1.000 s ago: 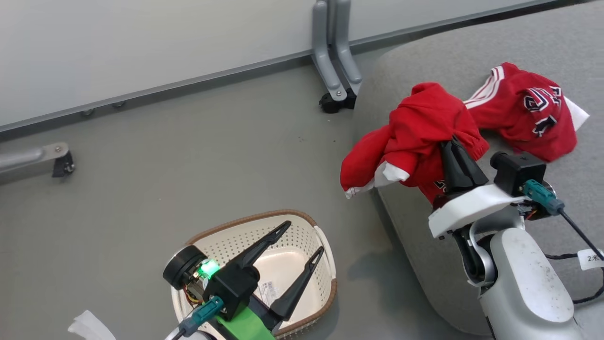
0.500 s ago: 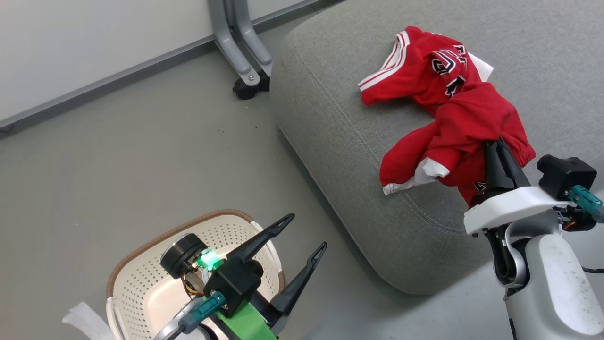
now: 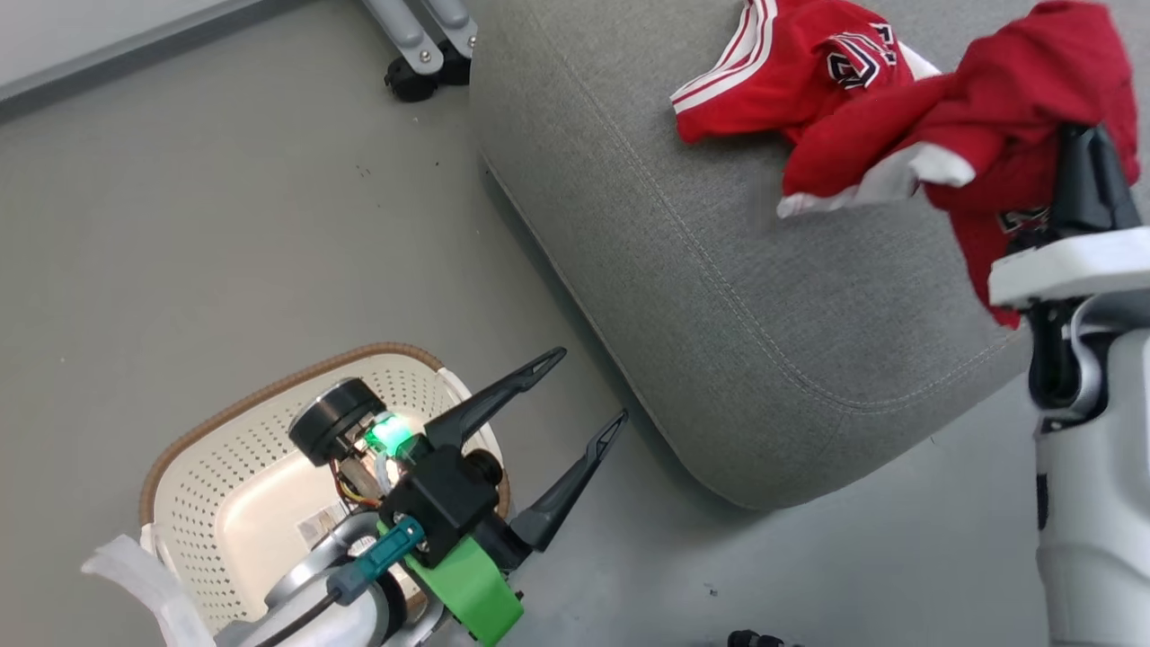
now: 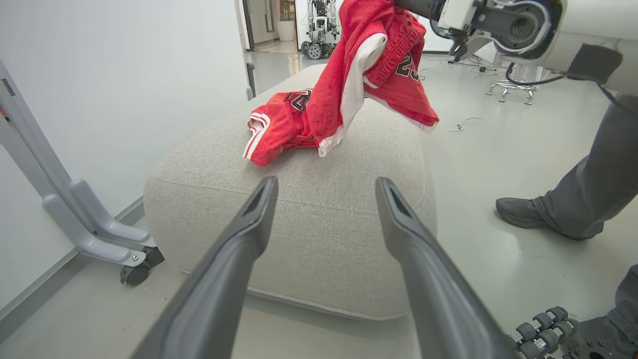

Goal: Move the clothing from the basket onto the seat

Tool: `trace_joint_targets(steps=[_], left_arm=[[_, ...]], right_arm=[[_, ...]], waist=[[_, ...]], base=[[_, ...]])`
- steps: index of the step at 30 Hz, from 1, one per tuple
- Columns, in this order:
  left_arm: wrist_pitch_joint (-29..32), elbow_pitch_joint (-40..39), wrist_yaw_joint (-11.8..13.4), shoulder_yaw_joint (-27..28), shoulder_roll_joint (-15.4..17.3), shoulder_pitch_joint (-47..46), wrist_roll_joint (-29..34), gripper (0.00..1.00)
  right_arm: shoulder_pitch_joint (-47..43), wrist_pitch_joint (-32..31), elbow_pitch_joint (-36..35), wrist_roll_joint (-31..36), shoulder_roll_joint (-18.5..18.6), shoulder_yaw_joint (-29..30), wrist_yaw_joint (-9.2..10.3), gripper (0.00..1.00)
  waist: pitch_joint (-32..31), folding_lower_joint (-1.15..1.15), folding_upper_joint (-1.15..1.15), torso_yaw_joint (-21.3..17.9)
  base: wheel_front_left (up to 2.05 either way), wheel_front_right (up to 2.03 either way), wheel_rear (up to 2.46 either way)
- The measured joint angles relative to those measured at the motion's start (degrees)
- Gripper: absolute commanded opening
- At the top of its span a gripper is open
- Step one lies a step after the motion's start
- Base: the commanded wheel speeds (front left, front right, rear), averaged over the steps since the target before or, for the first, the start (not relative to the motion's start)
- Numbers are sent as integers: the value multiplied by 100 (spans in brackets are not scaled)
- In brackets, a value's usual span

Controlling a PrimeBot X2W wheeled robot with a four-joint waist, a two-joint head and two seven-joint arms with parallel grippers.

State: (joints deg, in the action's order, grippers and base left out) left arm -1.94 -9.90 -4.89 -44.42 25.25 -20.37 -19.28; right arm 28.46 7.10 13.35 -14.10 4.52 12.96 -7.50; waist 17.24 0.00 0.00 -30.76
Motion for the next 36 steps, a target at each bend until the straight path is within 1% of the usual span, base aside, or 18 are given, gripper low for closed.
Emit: trace_joint_targets(steps=[4, 9, 12, 15, 18, 20, 23, 27, 28, 29, 30, 31, 36], left_arm=[[83, -144, -24, 83, 108, -285, 102, 100], [113, -310, -65, 159, 187, -618, 169, 100], [129, -390, -108, 147, 218, -821, 196, 100], [126, -445, -123, 112, 233, -1004, 232, 100], [109, -469, -165, 54, 258, -1179, 265, 100], [87, -476, -170, 22, 276, -1269, 278, 100], [78, -457, -189, -10, 311, -1351, 279, 100], [33, -397, -193, -47, 325, -1379, 278, 100], [30, -365, -194, -60, 326, -1382, 278, 100], [24, -336, -198, -71, 325, -1383, 276, 100], [13, -315, -198, -81, 325, -1383, 275, 100], [5, -291, -199, -88, 324, -1383, 265, 100], [-94, -153, -160, -100, 291, -1365, 215, 100]], right_arm=[[767, -64, 199, -56, 234, 357, 0, 0], [1705, -204, 566, -143, 657, 793, 0, 0], [2187, -270, 944, -137, 959, 1026, 0, 0], [2470, -323, 1382, -66, 1132, 1125, 0, 0], [2626, -305, 1887, 40, 1243, 1161, 0, 0], [2671, -274, 2247, 78, 1249, 1161, 0, 0], [2711, -155, 2807, 135, 1162, 1151, 0, 0], [2708, 162, 3463, 207, 1049, 1152, 0, 0], [2706, 264, 3599, 216, 1047, 1158, 0, 4], [2702, 360, 3720, 215, 1048, 1159, 0, 35], [2693, 427, 3800, 216, 1049, 1156, 0, 85], [2675, 514, 3889, 215, 1054, 1163, 0, 100], [2417, 758, 3980, 214, 1107, 1179, 0, 100]], waist=[[299, 0, 0, 114], [686, 1, 0, 333], [945, 1, 0, 514], [1200, 1, 0, 695], [1465, 1, 0, 868], [1633, 1, 0, 973], [1885, 1, 0, 1123], [2148, 1, 0, 1296], [2191, 1, 0, 1338], [2222, 1, 0, 1381], [2235, 1, 0, 1411], [2238, 1, 0, 1440], [2090, 1, 0, 1466]], base=[[0, 0, 0], [0, 0, 0], [0, 0, 0], [0, 0, 0], [0, 0, 0], [0, 0, 0], [0, 0, 0], [0, 0, 0], [0, 0, 0], [0, 0, 0], [0, 0, 0], [0, 0, 0], [0, 0, 0]])
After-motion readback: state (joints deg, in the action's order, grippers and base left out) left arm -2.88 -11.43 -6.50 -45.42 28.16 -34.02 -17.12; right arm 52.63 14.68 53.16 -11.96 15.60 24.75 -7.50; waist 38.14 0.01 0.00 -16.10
